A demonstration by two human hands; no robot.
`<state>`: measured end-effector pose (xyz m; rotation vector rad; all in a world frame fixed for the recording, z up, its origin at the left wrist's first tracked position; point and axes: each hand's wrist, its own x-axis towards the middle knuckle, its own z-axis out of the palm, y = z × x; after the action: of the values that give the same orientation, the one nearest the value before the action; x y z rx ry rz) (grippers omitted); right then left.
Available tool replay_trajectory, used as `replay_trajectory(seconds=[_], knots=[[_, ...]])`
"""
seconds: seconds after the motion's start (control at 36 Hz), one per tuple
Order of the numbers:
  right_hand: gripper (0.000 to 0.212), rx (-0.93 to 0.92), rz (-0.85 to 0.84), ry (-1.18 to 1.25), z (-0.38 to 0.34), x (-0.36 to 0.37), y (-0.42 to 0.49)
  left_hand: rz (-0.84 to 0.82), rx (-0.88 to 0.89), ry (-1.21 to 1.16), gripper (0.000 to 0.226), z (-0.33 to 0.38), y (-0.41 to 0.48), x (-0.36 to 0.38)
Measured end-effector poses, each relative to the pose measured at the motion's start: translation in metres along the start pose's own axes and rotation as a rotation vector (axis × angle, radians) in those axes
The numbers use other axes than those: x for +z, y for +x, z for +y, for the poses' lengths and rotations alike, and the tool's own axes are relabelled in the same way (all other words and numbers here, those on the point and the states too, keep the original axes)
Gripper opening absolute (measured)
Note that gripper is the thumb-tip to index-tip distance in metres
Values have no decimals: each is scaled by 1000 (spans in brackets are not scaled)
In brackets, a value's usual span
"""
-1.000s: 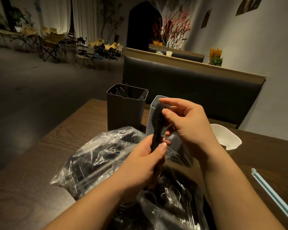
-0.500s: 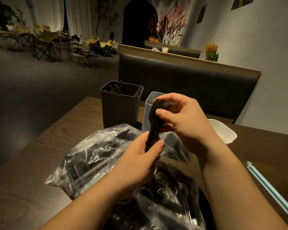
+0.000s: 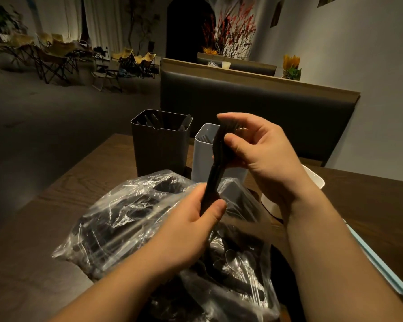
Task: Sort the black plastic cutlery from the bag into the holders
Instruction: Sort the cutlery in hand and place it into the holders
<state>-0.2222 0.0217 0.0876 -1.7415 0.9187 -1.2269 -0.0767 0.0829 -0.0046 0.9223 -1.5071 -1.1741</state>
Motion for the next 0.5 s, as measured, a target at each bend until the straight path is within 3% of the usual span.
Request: replay_trajectory(seconds=[0.08,0.25,0.42,0.5], knots=[[35,-19,5,-69,2,1,0,7,52,184,8,-5,0,0],[44,-68,93,83,1,5,-1,34,15,-61,45,1,0,0],[48,-78,22,-27,0,5,0,58,-18,-116,36,2,-1,-2],[45,-37,23,33,-2,1,-1,39,-5,-71,37,-1,0,-2]])
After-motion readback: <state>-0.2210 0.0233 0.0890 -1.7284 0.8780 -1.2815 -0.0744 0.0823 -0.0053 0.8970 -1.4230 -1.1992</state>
